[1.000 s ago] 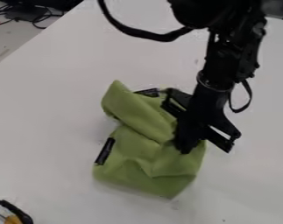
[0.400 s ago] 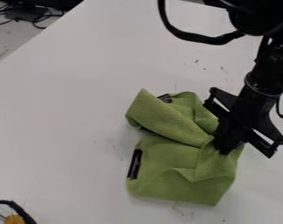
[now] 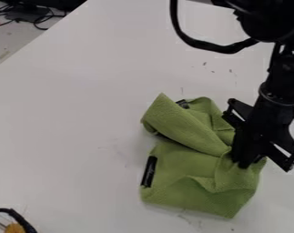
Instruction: Unfold the cloth from the top left to bottom right
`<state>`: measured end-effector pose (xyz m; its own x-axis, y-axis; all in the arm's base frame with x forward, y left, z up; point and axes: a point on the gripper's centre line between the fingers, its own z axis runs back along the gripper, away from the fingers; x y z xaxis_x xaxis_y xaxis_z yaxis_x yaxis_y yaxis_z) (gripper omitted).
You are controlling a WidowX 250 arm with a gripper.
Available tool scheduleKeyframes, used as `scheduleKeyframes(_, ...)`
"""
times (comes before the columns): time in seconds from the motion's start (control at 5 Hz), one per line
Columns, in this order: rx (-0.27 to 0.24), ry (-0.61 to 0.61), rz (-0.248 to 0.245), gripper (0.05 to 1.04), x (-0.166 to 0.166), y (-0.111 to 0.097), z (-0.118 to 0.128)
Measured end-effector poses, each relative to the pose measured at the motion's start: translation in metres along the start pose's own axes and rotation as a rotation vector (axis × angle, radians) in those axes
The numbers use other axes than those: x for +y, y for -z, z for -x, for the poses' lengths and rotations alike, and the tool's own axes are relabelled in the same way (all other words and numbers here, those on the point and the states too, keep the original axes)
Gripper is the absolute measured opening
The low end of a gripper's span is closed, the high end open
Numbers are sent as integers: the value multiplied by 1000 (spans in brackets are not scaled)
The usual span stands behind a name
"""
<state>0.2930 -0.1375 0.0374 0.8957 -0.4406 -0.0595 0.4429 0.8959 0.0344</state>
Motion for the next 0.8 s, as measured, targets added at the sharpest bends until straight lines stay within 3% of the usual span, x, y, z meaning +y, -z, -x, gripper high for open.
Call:
scheduleKeyframes(0.2, 31, 25, 36, 439, 10, 6, 1)
scheduleKeyframes(0.4, 33, 74, 50, 745, 9, 1, 3)
scheduleKeyframes(0.6, -48, 72, 92, 990, 10, -24, 0)
scheduleKeyframes(0.8, -93, 75, 110, 1003, 9, -46, 5)
